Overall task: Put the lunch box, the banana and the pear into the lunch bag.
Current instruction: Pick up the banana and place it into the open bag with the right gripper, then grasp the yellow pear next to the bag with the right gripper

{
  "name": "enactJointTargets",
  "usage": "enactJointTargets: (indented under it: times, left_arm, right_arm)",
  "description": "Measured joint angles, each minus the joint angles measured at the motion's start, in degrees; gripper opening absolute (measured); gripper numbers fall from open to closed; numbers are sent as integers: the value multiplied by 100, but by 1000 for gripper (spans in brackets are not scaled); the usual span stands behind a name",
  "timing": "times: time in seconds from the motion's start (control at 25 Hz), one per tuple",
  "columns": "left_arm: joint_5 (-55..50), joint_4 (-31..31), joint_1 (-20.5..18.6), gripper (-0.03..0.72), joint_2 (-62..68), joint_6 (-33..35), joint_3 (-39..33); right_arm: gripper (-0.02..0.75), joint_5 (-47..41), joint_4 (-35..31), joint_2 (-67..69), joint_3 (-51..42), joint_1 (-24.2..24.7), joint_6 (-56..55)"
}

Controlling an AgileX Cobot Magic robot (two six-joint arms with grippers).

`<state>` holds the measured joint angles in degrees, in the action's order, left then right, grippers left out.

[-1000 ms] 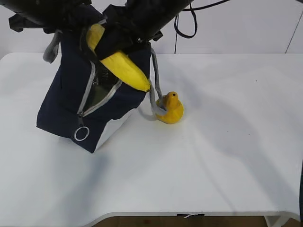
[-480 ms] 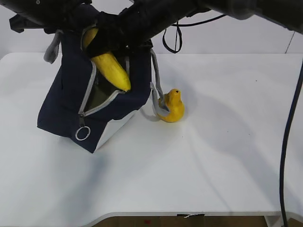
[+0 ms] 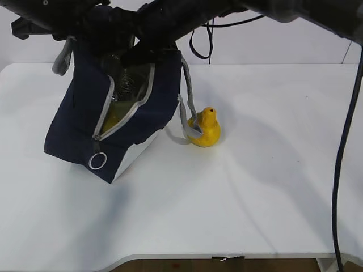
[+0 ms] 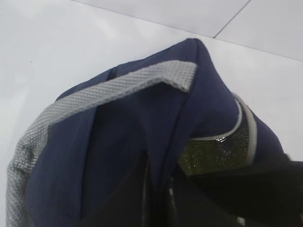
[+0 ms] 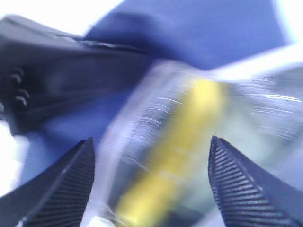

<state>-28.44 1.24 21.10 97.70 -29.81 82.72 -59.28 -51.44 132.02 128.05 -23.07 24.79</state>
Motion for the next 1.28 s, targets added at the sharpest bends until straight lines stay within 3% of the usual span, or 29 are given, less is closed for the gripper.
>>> enactJointTargets:
  times: [0.12, 0.32, 0.44, 0.68, 0.88, 1.28]
  left_arm:
    - [0, 0, 0, -2, 0, 0, 0]
    - [-11, -53, 0, -2, 0, 0, 0]
    - [-19, -124, 0, -2, 0, 0, 0]
    - [-45, -124, 0, -2, 0, 0, 0]
    - [-103, -124, 0, -2, 0, 0, 0]
    - [-105, -154, 0, -2, 0, 0, 0]
  right_arm:
    - [589, -395, 273, 0, 448, 59, -183]
    - [589, -1120, 1837, 0, 1524, 84, -868]
    - [589, -1213, 2457, 0, 1950, 121, -1203]
    - [588, -1268, 3372, -71, 2044, 132, -1742]
    - [588, -1279, 3679, -523, 1508, 132, -1857]
    - [580, -1279, 4301, -1273, -708, 141, -1892]
